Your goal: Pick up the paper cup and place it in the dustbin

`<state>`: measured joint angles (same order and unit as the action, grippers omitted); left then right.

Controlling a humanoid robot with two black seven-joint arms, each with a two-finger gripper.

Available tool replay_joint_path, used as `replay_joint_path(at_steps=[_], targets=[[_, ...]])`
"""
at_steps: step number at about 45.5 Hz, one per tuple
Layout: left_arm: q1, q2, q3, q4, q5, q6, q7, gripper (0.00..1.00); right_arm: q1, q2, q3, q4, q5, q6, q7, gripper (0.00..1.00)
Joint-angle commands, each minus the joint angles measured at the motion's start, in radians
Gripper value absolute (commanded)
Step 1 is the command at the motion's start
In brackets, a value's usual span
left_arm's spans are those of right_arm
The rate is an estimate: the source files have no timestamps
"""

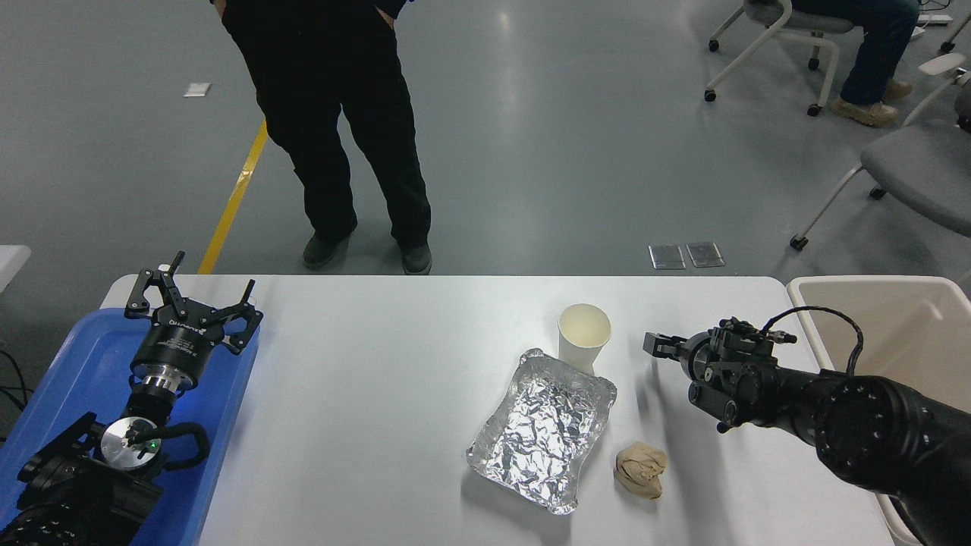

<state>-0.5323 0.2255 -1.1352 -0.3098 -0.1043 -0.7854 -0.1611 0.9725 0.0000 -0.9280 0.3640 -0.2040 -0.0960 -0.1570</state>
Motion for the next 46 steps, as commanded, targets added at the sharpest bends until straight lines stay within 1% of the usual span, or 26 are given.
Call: replay_joint_path(at_steps=[1, 46], targets=[[0.0, 0.0, 0.0, 0.0, 0.0, 0.0, -0.002, 0.99, 0.0, 0.0, 0.001, 0.0, 0.0, -0.001, -0.001, 1.0], [0.002, 0.0, 0.0, 0.0, 0.0, 0.0, -0.003, 0.99, 0.0, 0.0, 0.005, 0.0, 0.006, -0.001, -0.001, 1.0]])
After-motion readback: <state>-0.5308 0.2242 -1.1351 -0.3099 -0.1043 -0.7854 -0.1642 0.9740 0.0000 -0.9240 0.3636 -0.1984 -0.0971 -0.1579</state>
